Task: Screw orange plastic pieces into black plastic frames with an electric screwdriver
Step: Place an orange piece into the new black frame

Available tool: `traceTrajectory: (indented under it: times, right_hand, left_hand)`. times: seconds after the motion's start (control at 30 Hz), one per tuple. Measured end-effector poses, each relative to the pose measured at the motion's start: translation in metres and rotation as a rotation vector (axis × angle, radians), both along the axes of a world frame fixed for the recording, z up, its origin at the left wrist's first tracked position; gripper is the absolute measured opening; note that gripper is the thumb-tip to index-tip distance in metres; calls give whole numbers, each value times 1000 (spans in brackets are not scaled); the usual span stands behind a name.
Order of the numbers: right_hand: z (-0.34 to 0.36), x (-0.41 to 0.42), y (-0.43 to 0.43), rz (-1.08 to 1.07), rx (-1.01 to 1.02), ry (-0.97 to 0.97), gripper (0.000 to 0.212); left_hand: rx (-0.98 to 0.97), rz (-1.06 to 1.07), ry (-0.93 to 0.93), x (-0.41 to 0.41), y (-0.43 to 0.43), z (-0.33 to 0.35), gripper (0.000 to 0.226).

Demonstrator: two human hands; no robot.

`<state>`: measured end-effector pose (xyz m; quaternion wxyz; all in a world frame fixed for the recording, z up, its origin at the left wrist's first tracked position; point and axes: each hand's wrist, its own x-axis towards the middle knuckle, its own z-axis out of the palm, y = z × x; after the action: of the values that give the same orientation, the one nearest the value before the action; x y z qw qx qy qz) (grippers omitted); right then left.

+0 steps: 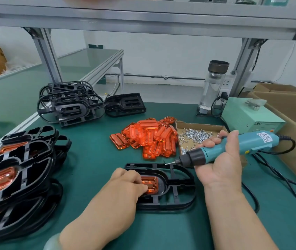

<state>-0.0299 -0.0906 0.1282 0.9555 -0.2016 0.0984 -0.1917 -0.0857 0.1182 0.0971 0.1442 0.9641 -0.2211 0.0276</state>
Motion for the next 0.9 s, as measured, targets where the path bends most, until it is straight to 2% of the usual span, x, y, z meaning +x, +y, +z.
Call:
traceTrajectory:
  times: [0.23, 0.33, 0.53, 0.6, 0.77, 0.9]
  right_hand:
    - [0, 0, 2, 4, 0, 3, 22]
    - [1, 0, 0, 6, 6, -4, 22]
    - [3, -1, -8, -10, -36, 44, 21]
    - [3, -1, -11, -15, -43, 66, 21]
    - [4, 1, -15, -43, -42, 103, 22]
    - [4, 1, -15, -27, -21, 92, 23]
  left_hand:
    - [-3, 17, 25, -3, -7, 5, 53]
    - [0, 11, 23, 5, -8, 17, 48]
    - [-301, 43, -89, 50, -42, 51, 36]
    - [-317, -10, -89, 72, -64, 59, 34]
    - [-55, -194, 8, 116, -114, 61, 31]
    - [188, -172, 122, 129, -131, 51, 31]
